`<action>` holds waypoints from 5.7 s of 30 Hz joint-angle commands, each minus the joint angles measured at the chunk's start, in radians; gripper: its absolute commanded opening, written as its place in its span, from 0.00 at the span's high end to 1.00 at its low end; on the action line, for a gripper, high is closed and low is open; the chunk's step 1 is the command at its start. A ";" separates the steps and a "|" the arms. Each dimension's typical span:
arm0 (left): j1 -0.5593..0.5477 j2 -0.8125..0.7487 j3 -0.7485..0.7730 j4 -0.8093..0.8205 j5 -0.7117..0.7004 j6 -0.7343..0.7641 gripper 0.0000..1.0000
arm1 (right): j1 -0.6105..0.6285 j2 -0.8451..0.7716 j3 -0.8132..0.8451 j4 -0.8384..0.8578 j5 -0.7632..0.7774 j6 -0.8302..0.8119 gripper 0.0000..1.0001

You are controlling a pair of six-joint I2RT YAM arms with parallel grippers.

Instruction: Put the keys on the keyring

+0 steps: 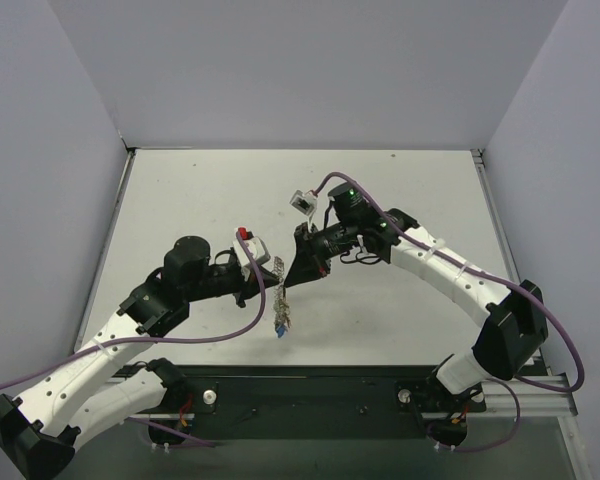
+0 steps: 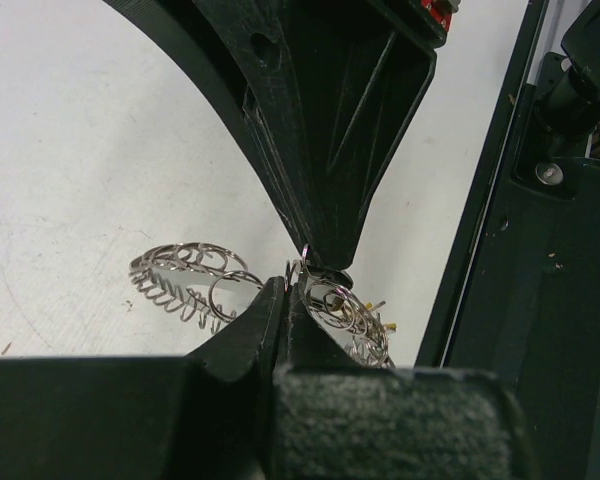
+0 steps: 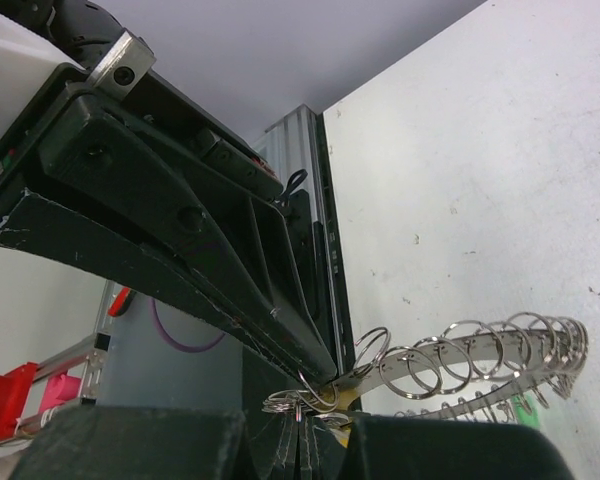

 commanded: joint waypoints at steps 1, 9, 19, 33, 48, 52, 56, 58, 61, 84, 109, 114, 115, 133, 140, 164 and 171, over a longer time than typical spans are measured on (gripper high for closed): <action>-0.001 -0.009 0.041 0.071 0.032 -0.007 1.00 | 0.010 -0.001 0.047 -0.002 -0.006 -0.024 1.00; -0.001 -0.006 0.041 0.072 0.036 -0.005 1.00 | 0.014 0.005 0.055 -0.002 0.023 -0.017 1.00; -0.001 0.000 0.043 0.068 0.053 -0.002 1.00 | 0.014 0.013 0.066 -0.002 0.049 -0.006 1.00; -0.003 -0.008 0.034 0.058 0.065 0.021 1.00 | 0.010 0.027 0.090 -0.007 0.089 0.034 1.00; 0.000 -0.052 0.017 0.108 0.073 -0.015 1.00 | -0.011 0.022 0.040 -0.022 0.092 0.000 1.00; 0.000 -0.055 0.017 0.120 0.084 -0.024 1.00 | -0.017 0.025 0.029 -0.022 0.095 -0.004 1.00; 0.000 -0.057 0.014 0.143 0.098 -0.034 1.00 | -0.020 0.027 0.017 -0.019 0.098 -0.009 1.00; 0.000 -0.058 0.006 0.155 0.105 -0.048 1.00 | -0.019 0.030 0.016 -0.017 0.097 -0.011 1.00; 0.000 -0.067 -0.012 0.192 0.112 -0.074 1.00 | -0.019 0.021 0.010 -0.013 0.088 -0.018 1.00; -0.010 -0.086 -0.173 0.660 0.167 -0.269 1.00 | -0.108 -0.329 -0.074 0.225 0.034 0.035 0.44; -0.024 -0.012 -0.243 1.134 0.173 -0.487 1.00 | -0.046 -0.357 -0.140 0.412 -0.063 0.164 0.64; -0.024 -0.003 -0.243 1.157 0.168 -0.499 1.00 | -0.042 -0.365 -0.157 0.429 -0.069 0.180 0.65; -0.026 0.000 -0.243 1.160 0.168 -0.501 1.00 | -0.043 -0.368 -0.158 0.431 -0.066 0.180 0.65; -0.026 0.002 -0.246 1.172 0.162 -0.513 1.00 | -0.042 -0.397 -0.184 0.381 -0.046 0.155 0.57; -0.026 0.009 -0.246 1.194 0.167 -0.528 1.00 | -0.042 -0.392 -0.201 0.378 -0.032 0.155 0.65; -0.036 0.034 -0.236 1.191 0.194 -0.544 1.00 | -0.042 -0.417 -0.220 0.481 0.006 0.213 0.76; -0.036 0.034 -0.232 1.188 0.190 -0.544 1.00 | -0.042 -0.395 -0.211 0.489 -0.026 0.230 1.00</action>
